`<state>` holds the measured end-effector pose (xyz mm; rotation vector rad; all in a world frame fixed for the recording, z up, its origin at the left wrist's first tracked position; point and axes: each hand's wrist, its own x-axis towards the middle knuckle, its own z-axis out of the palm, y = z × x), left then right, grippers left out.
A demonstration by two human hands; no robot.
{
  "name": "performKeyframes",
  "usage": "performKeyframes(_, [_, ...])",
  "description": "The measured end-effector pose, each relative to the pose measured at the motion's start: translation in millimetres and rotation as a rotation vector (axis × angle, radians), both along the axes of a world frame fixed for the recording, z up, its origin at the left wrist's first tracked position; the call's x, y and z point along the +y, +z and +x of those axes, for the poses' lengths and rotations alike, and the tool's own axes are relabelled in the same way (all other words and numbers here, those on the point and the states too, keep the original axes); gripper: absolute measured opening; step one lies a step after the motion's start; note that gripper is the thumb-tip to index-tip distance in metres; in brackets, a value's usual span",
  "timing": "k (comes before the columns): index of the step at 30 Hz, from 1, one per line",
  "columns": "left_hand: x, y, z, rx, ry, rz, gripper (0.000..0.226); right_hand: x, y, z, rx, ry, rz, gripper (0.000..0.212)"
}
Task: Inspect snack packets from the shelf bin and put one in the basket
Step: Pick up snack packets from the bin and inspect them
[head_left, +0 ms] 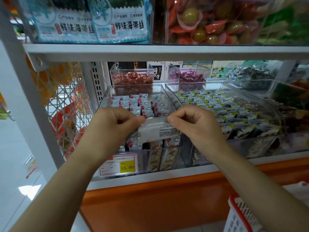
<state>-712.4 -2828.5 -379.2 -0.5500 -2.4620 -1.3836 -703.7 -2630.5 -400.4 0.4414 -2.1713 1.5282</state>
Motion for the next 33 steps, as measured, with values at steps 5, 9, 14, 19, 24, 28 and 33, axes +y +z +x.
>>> performKeyframes(5, [6.1, -3.0, 2.3, -0.076, -0.056, -0.051, 0.04, -1.1, -2.2, -1.9, -0.002, -0.092, -0.055, 0.016])
performKeyframes(9, [5.4, -2.6, 1.5, -0.01, -0.023, -0.098, 0.04, 10.1, 7.4, -2.1, -0.187, 0.076, -0.192, 0.015])
performKeyframes(14, [12.6, -5.3, -1.8, 0.031, -0.024, -0.002, 0.036, 17.2, 11.6, -3.5, -0.246, 0.127, -0.274, 0.017])
performKeyframes(19, [16.3, -10.1, -11.9, 0.013, 0.074, 0.199, 0.027, 10.4, 6.0, -4.6, -0.176, 0.176, -0.31, 0.023])
performKeyframes(24, [18.0, -12.5, -22.1, 0.08, 0.126, 0.162, 0.028, 7.3, 4.6, -7.3, -0.051, 0.006, -0.25, 0.026])
performKeyframes(28, [13.9, -16.8, -37.6, 0.176, 0.138, -0.29, 0.036, 13.3, 2.8, -11.4, -0.044, -0.142, -0.395, 0.008])
performKeyframes(33, [14.1, -24.2, -47.3, 0.081, 0.052, -0.672, 0.03, 10.7, -2.4, -16.4, -0.03, -0.199, -0.317, 0.022])
